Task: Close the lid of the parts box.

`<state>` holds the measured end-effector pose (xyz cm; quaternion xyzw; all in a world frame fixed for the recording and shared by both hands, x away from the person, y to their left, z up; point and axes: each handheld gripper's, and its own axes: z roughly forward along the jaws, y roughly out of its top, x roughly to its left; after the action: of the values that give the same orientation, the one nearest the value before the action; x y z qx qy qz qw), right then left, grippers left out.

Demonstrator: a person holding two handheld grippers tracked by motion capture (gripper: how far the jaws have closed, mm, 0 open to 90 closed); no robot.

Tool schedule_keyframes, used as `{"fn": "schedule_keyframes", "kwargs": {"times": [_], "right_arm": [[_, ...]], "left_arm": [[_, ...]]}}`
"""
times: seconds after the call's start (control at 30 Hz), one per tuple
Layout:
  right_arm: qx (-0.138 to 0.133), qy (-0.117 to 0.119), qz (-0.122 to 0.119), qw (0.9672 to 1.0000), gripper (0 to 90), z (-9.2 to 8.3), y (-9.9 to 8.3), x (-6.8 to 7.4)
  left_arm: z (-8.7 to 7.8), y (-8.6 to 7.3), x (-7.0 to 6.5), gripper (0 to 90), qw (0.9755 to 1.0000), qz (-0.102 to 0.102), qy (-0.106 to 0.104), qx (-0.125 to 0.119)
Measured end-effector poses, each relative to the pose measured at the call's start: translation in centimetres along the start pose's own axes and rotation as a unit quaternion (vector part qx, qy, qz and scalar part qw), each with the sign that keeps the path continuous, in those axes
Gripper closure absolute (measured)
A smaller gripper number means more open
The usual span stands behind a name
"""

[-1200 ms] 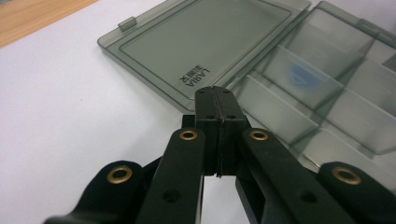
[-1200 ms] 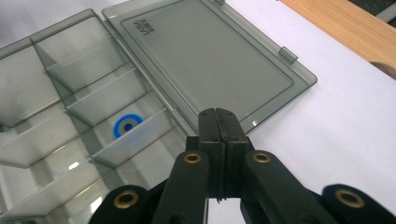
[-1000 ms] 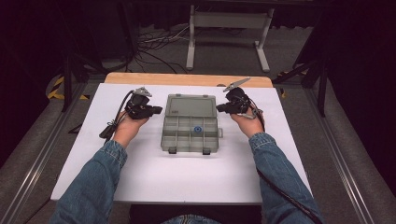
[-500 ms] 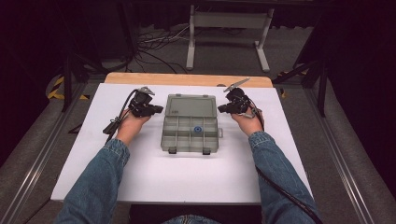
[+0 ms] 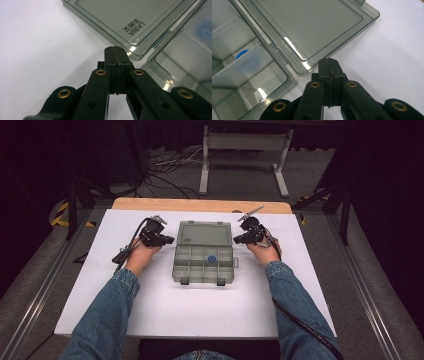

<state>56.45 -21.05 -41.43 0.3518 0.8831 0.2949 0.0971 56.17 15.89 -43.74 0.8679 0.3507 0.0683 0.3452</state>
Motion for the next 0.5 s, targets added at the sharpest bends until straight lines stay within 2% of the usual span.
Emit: {"fn": "schedule_keyframes", "kwargs": {"times": [0.13,0.5], "right_arm": [[0.006,0.001,0.006,1.0,90.0,0.4,-0.2,-0.2],[0.022,0.003,0.01,0.9997,90.0,1.3,-0.5,-0.3]], "left_arm": [[0.4,-0.2,0.3,89.8,0.9999,-0.007,-0.007,0.014],[1.1,-0.4,0.4,89.7,0.9994,-0.01,-0.018,0.028]]}}
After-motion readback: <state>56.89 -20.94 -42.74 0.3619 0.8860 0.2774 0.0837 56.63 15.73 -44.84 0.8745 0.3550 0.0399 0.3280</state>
